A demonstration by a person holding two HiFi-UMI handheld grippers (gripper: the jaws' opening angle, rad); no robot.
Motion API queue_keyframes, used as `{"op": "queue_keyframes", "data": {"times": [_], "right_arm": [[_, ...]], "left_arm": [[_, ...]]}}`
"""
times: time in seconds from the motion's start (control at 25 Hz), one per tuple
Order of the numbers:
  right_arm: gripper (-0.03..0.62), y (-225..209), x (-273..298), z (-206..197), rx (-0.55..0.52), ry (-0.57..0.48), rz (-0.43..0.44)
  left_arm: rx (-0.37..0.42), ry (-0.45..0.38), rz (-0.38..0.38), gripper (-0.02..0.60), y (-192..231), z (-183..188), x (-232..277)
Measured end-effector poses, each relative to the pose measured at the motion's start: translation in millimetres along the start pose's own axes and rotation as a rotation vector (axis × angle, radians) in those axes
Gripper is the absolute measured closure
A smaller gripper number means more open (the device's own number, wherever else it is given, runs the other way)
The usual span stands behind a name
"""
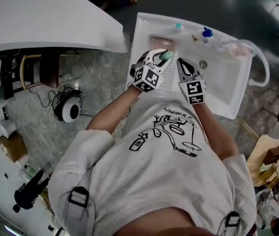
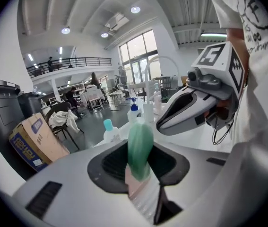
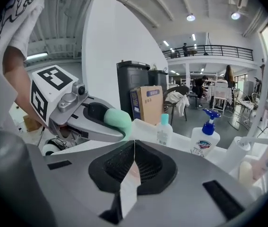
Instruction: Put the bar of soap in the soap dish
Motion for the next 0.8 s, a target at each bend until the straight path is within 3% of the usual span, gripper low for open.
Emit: {"op": "queue_keyframes", "data": {"times": [0.32, 0.8], "right_arm": [[0.571, -1.9, 24.8, -16.5, -0.004, 0.054, 0.019], [0.571, -10.7, 60.2, -38.1, -0.065, 0.145, 0.012]], "left_arm": [[0.082, 0.059, -0.027, 0.462, 5.8, -21.3, 25.3], [0.223, 0.222, -0.054, 0.462, 14.8, -56.3, 61.5]]}}
Point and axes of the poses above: the fingertips, and each gripper's own axes: x forward along the fingers, y to its left, z out of its top, the point moved 3 cm from there along -x, backward along the fingers
